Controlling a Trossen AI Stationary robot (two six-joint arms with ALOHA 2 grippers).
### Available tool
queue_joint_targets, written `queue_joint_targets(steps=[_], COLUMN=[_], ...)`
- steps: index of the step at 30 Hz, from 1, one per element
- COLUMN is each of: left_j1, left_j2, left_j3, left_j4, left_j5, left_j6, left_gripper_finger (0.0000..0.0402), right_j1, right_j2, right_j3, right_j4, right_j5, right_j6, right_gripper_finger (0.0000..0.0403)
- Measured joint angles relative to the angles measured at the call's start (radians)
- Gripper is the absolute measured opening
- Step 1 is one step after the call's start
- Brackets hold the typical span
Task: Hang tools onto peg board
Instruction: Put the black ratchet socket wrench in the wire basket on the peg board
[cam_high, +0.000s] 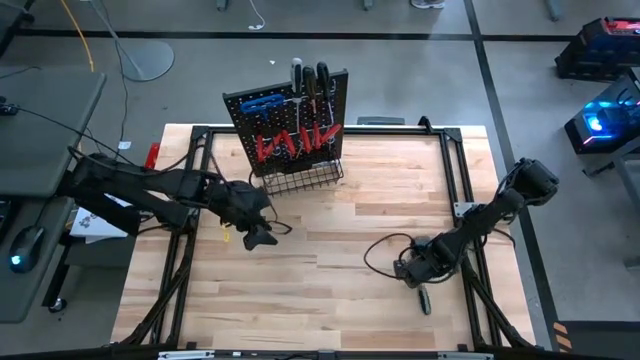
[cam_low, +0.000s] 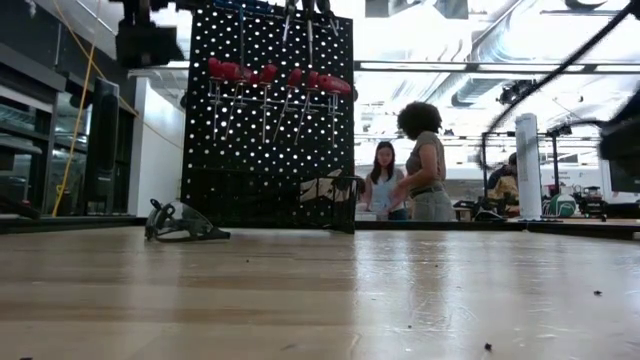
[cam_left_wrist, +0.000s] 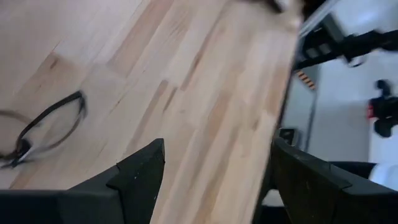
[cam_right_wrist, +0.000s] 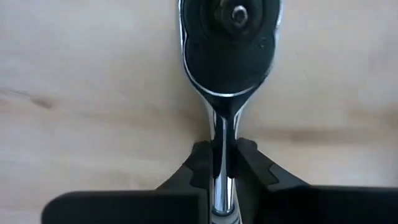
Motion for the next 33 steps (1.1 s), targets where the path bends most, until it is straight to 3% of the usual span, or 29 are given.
queue_joint_targets(steps=[5, 10, 14, 19, 25, 33], left_j1=[0.01, 0.048, 0.074, 0.092, 0.095, 0.095], left_j2=[-0.076, -0.205, -0.313, -0.412, -0.456, -0.449], left_j3=[0.0, 0.001, 0.002, 0.002, 0.002, 0.002], left_j4=[0.075, 0.152, 0.231, 0.334, 0.393, 0.394], left_j5=[-0.001, -0.037, -0.148, -0.263, -0.315, -0.316], left_j6=[0.021, 0.027, 0.03, 0.069, 0.098, 0.105], left_gripper_finger=[0.0268, 0.0268, 0.0268, 0.0268, 0.0268, 0.0268], right_j1=[-0.005, -0.06, -0.169, -0.365, -0.55, -0.638], right_j2=[-0.048, -0.087, -0.091, -0.049, 0.118, 0.364], right_j3=[0.125, 0.232, 0.257, 0.203, 0.215, 0.423], right_j4=[-0.142, -0.126, 0.139, 0.584, 1.059, 1.089], right_j5=[0.203, 0.405, 0.608, 0.751, 0.788, 0.76], right_j6=[-0.134, -0.191, -0.27, -0.398, -0.419, -0.286], right_gripper_finger=[0.002, 0.002, 0.002, 0.002, 0.002, 0.002])
